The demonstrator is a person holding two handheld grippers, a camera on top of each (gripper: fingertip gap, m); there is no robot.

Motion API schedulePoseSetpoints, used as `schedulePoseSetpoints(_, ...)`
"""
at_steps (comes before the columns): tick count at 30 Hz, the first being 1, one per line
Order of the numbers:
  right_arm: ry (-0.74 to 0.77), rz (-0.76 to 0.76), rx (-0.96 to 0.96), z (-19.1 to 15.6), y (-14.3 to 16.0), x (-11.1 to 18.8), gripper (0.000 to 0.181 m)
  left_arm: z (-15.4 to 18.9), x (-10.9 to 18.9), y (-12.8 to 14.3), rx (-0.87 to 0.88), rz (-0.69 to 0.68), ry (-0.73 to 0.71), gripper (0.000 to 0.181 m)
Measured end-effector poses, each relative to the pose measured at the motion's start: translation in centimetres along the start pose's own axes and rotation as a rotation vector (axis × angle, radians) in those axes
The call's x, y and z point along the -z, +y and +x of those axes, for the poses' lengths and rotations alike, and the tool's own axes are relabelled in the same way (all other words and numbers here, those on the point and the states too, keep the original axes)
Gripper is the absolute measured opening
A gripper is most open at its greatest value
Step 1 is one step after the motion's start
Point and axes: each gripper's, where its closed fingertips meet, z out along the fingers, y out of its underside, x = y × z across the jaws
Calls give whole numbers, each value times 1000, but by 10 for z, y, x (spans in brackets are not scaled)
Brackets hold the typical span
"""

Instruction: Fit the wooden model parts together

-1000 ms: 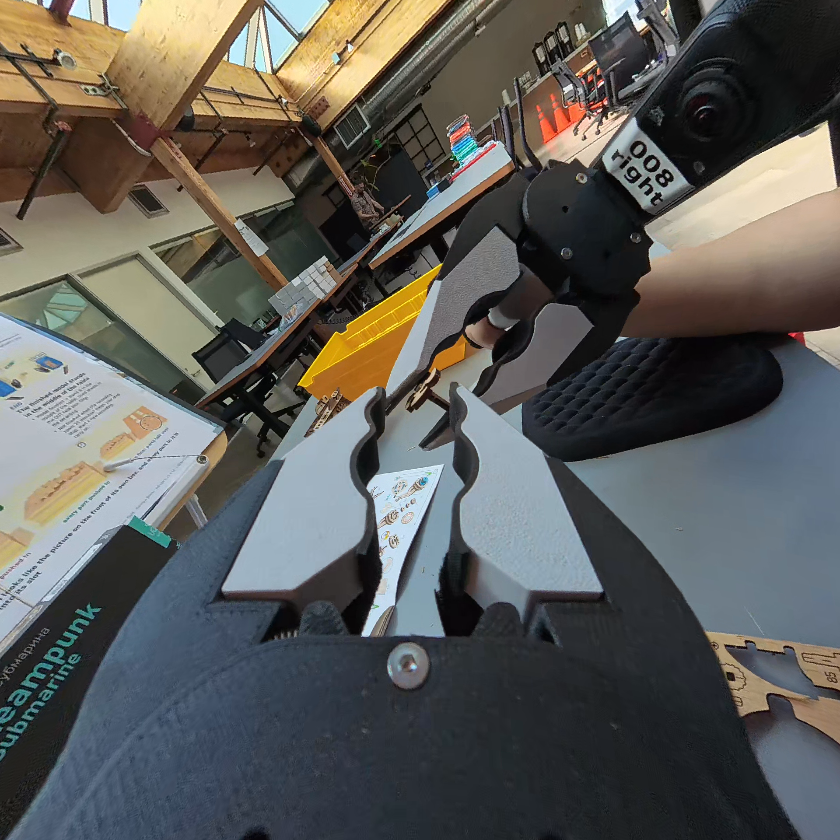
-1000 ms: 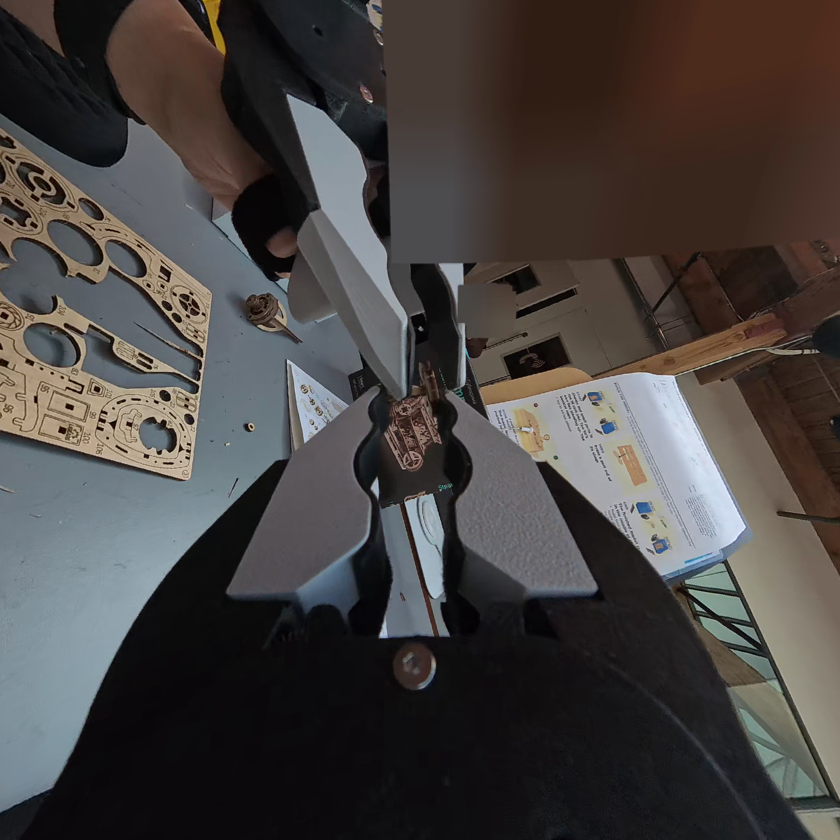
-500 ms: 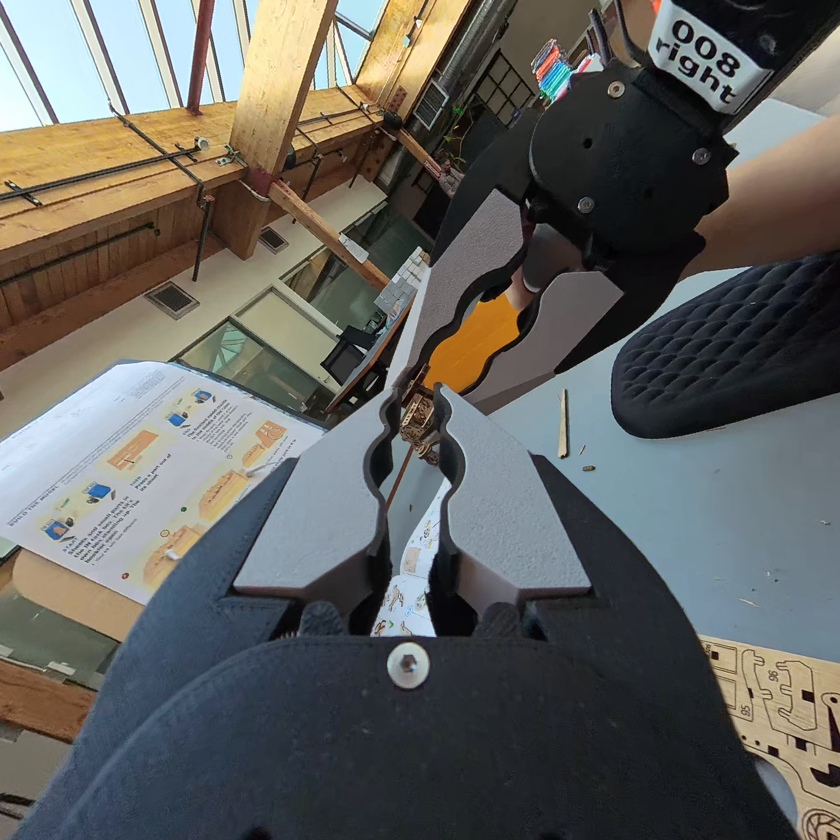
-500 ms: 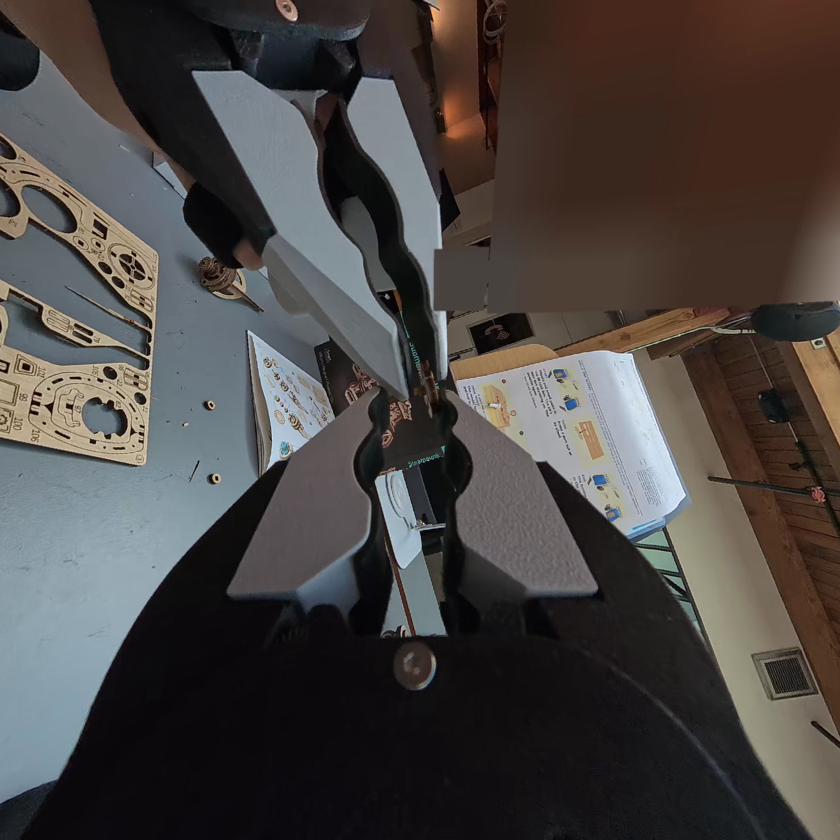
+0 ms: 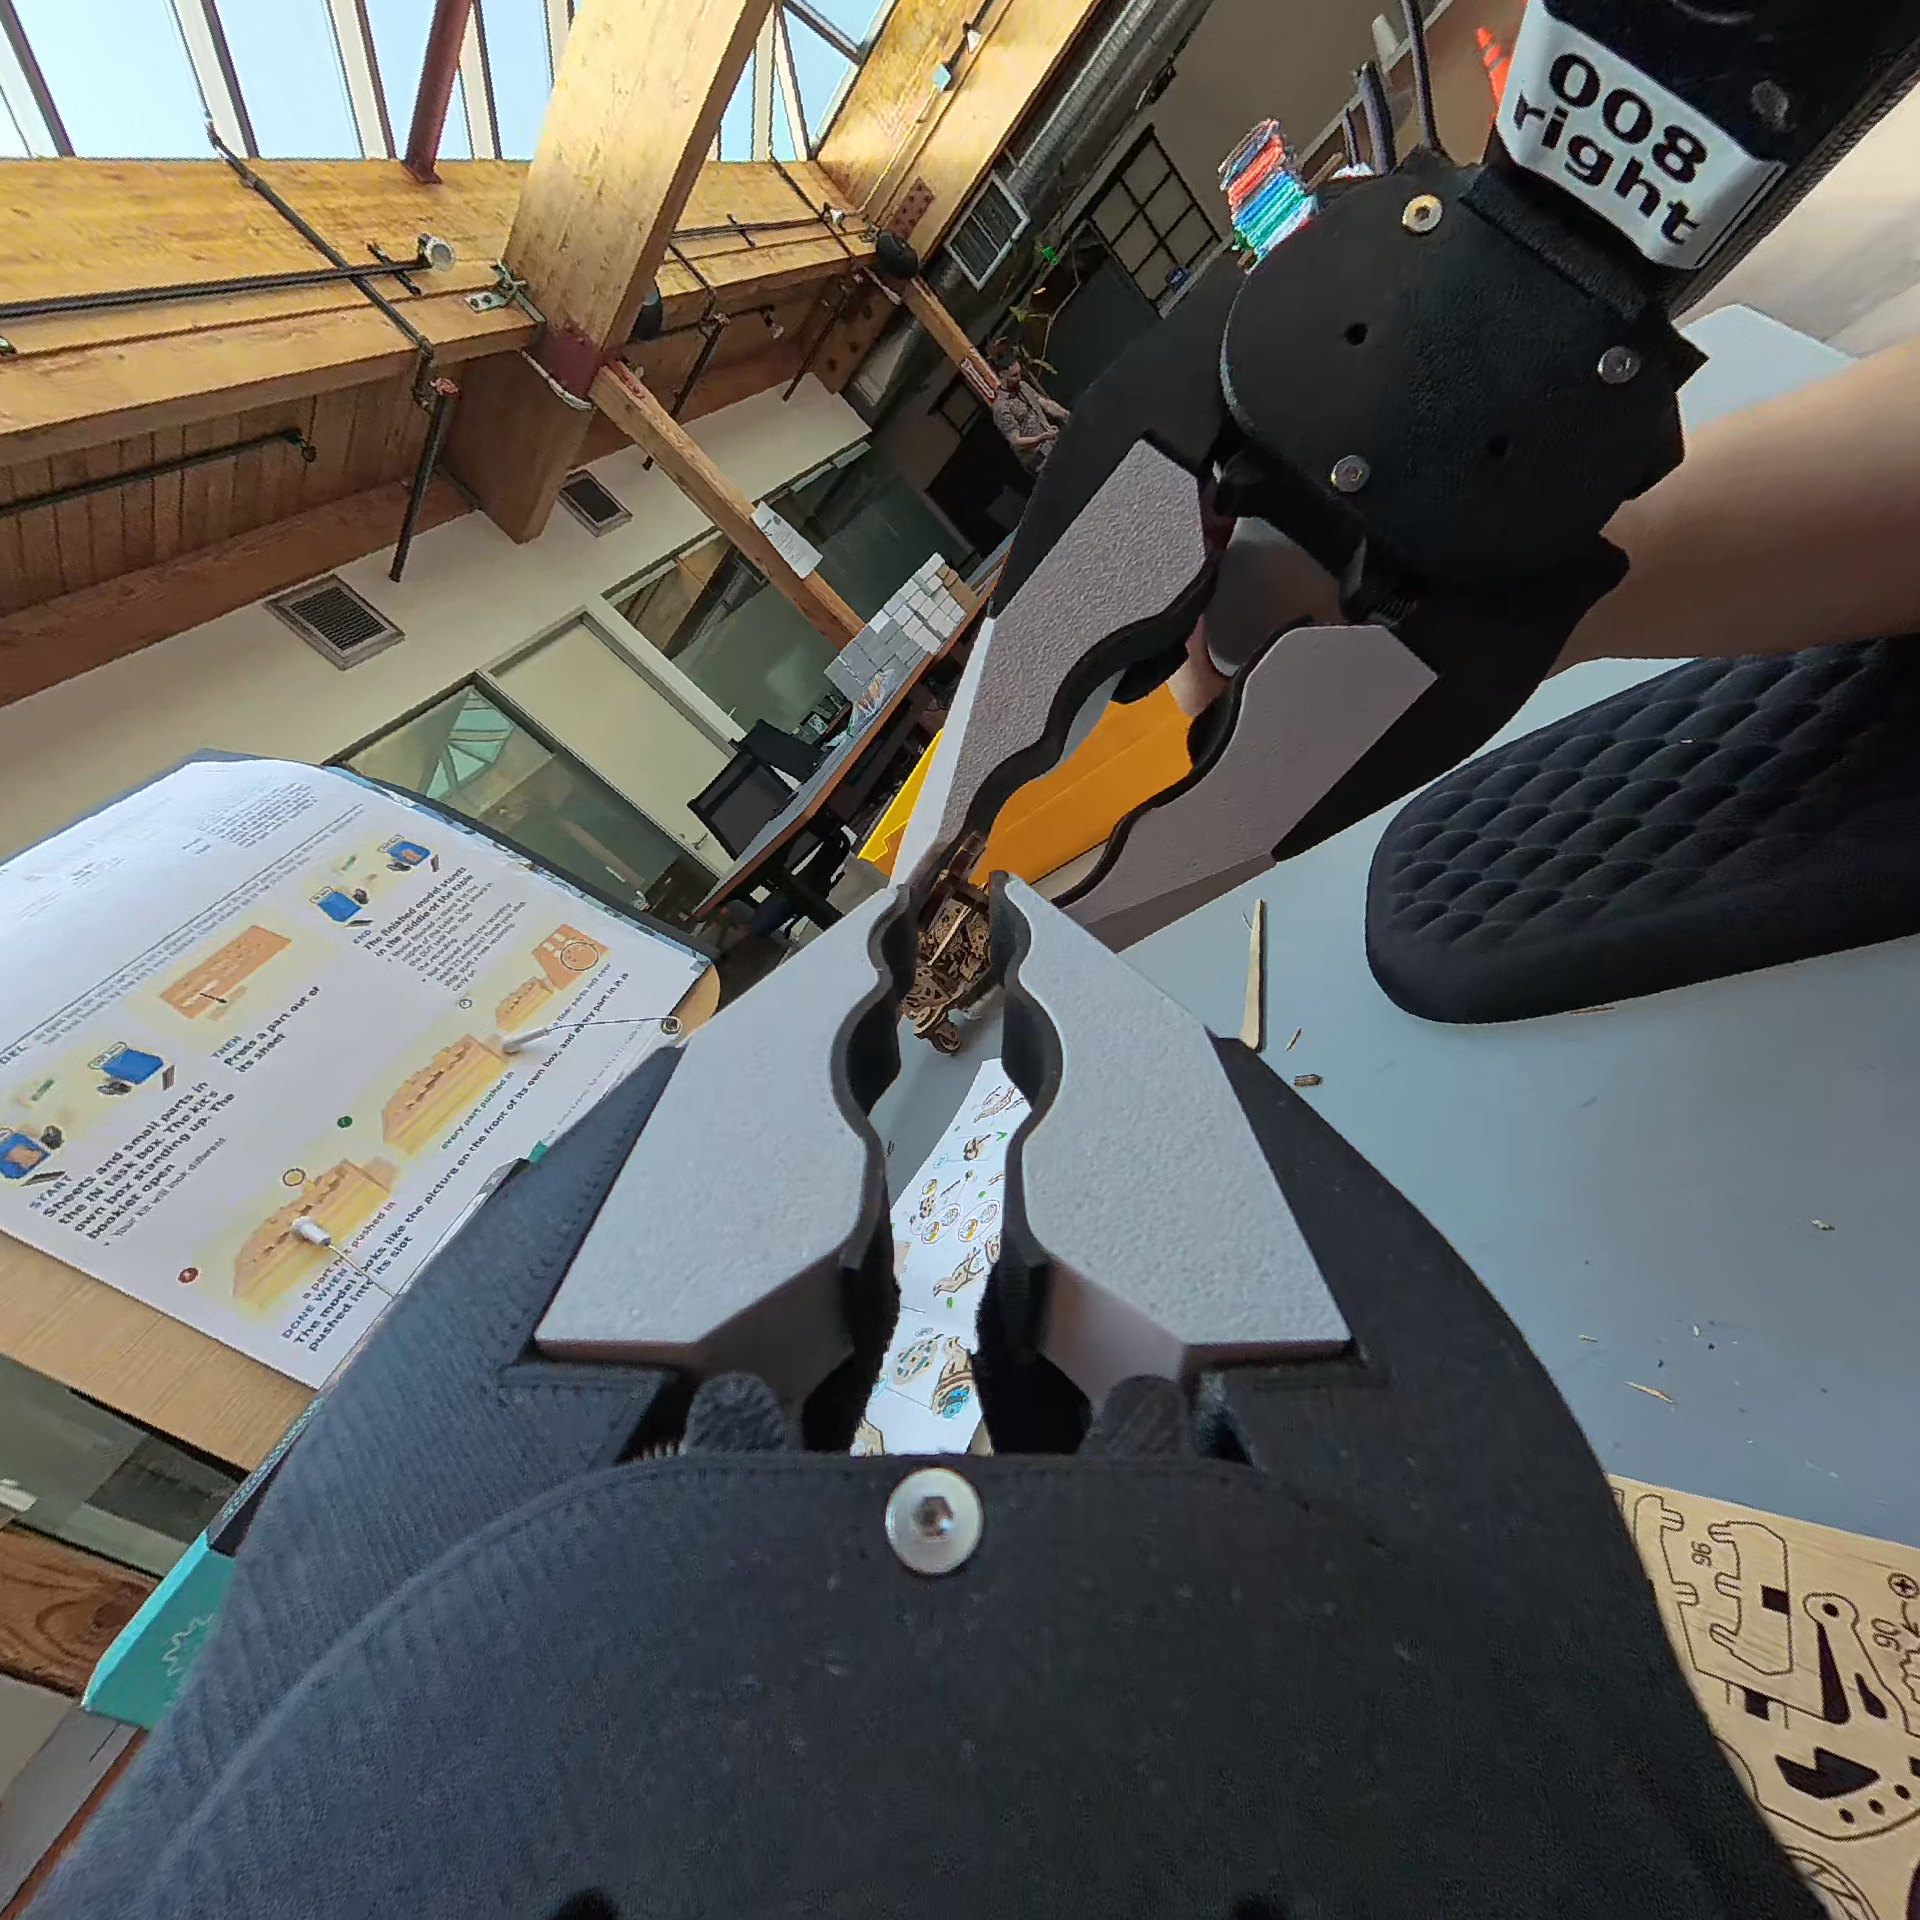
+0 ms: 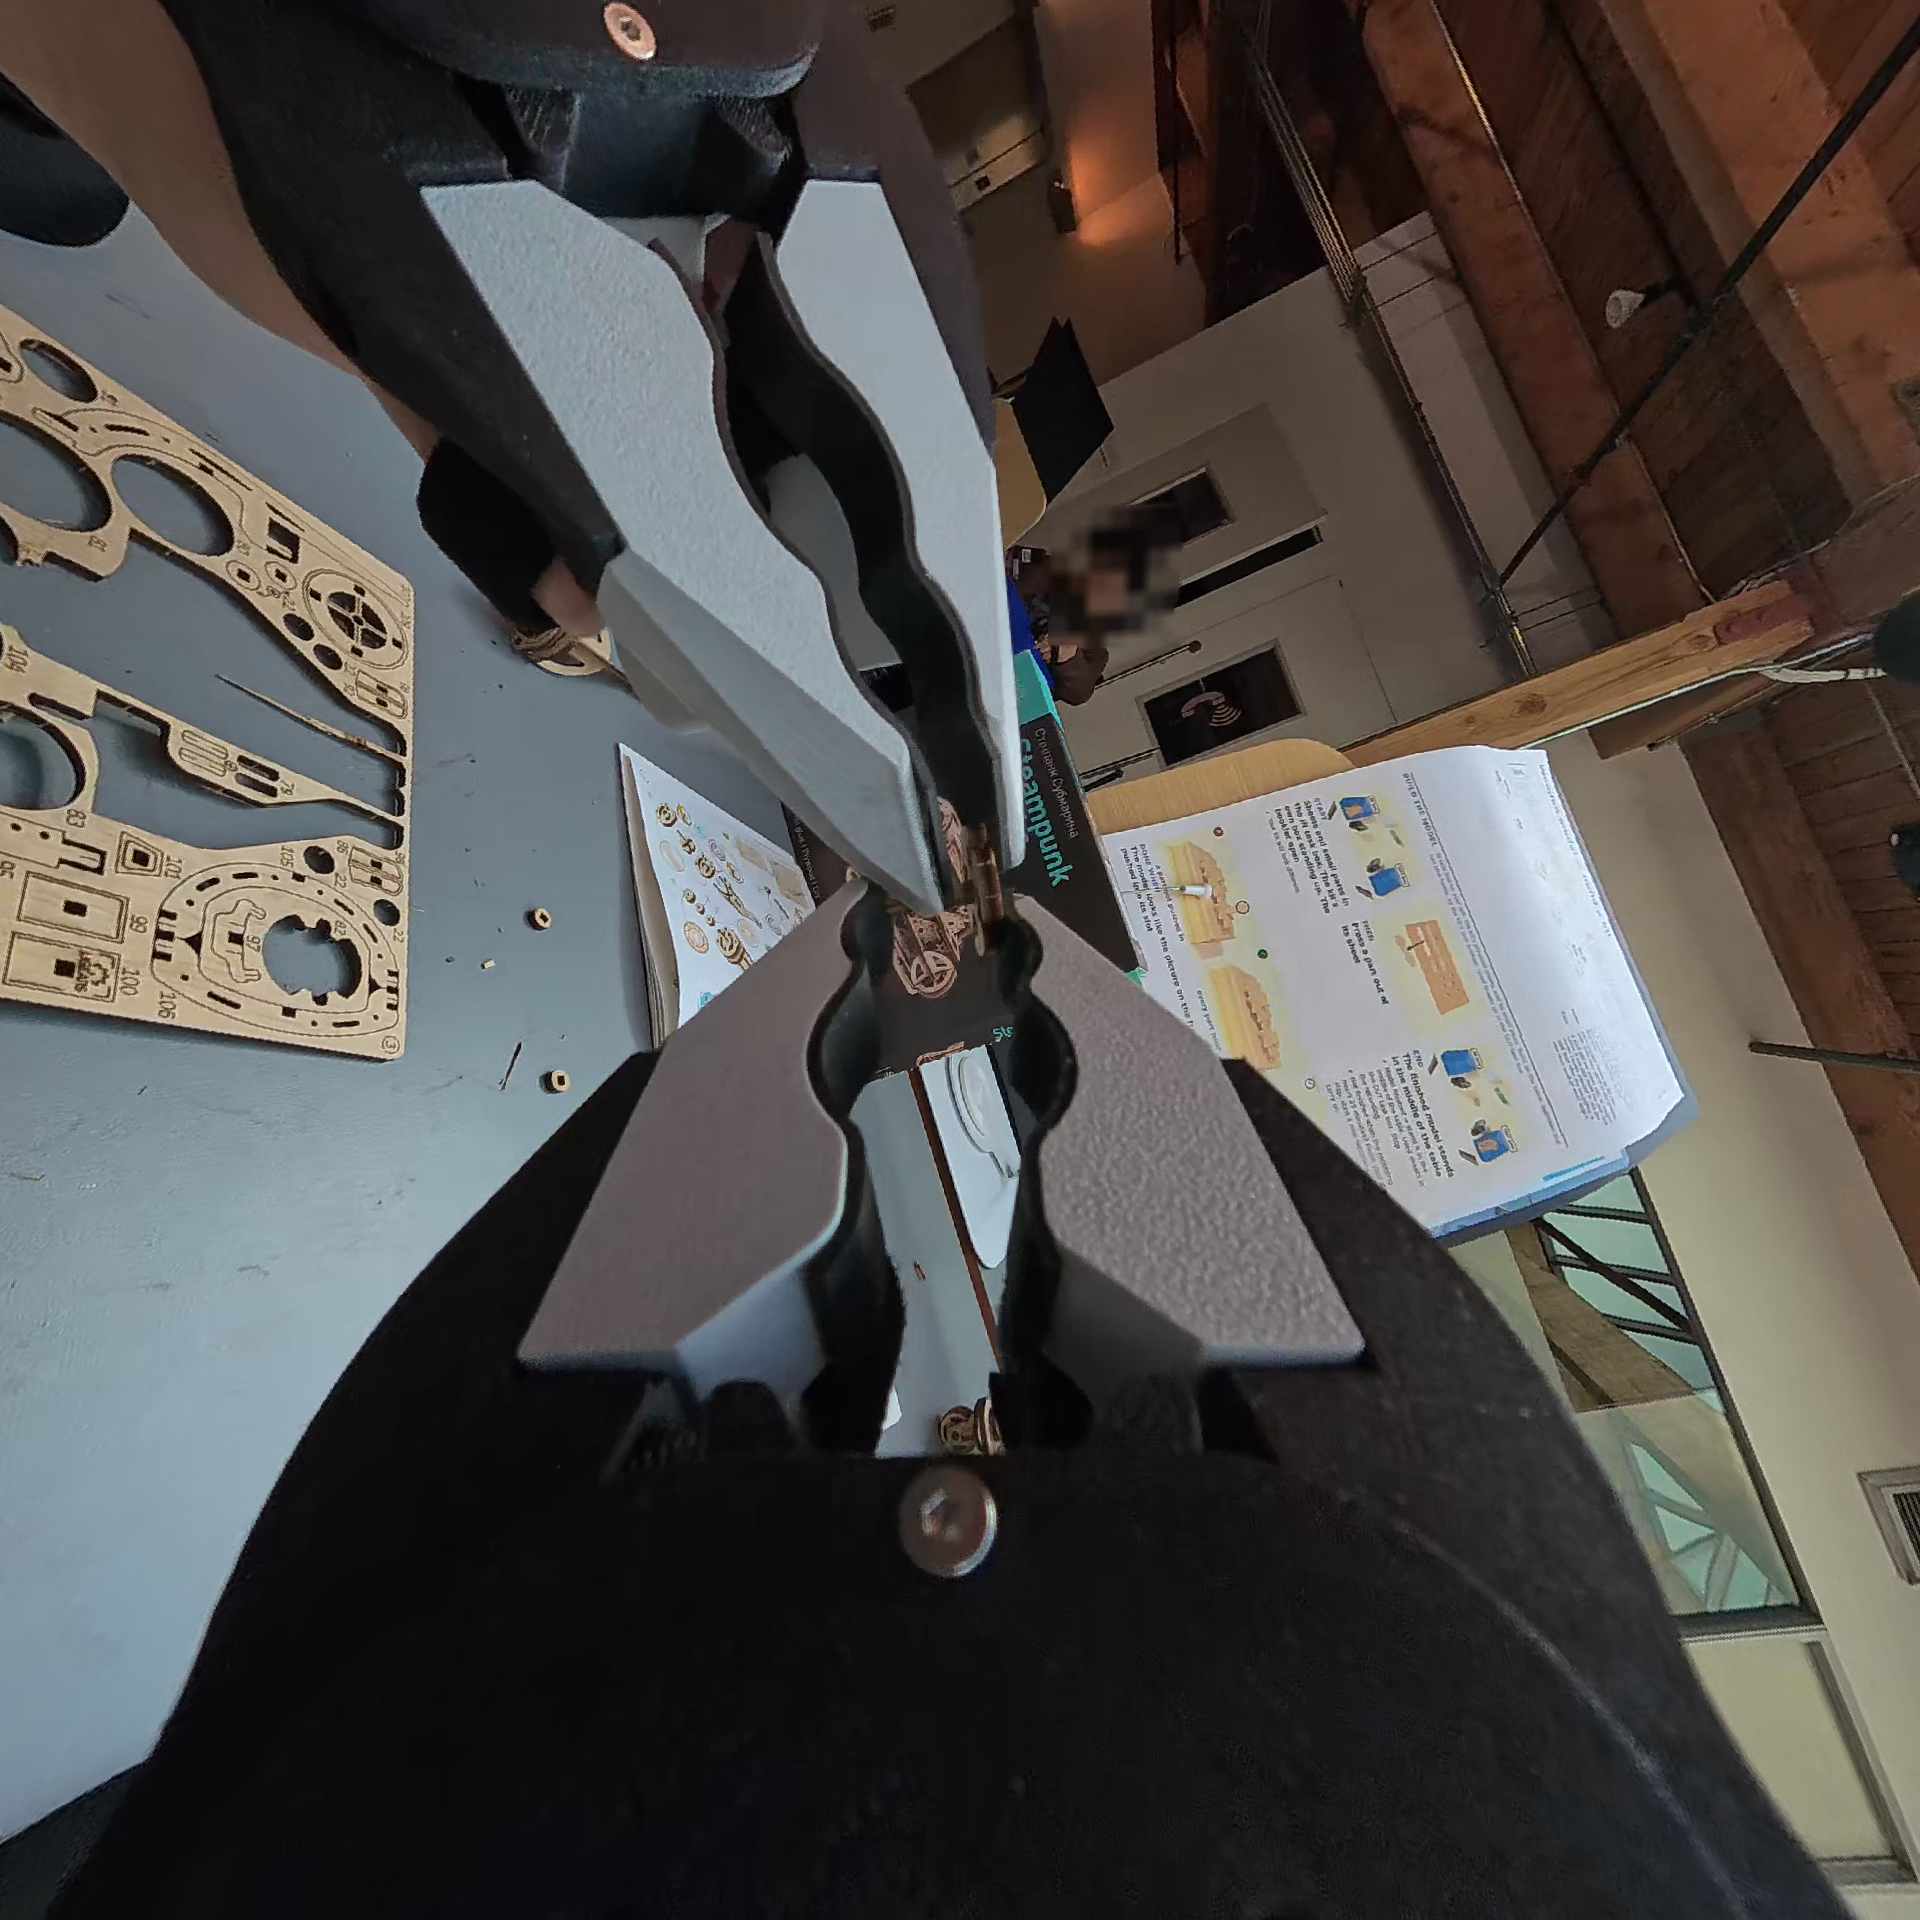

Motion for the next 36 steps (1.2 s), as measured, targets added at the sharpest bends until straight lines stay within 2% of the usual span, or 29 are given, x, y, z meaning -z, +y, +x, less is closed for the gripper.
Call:
schedulePoseSetpoints(20,-57,-23,-51,-4,5,-3,17,0,-2,5,14,-23,-10,10)
schedulePoseSetpoints(23,-120,-5,-133,-9,8,-6,20,2,-2,11,16,-31,19,9)
schedulePoseSetpoints(28,-247,48,-295,-20,12,-5,20,6,-3,16,112,-27,84,5)
schedulePoseSetpoints(36,-283,82,-401,-22,10,-6,26,7,-2,19,299,-18,171,1)
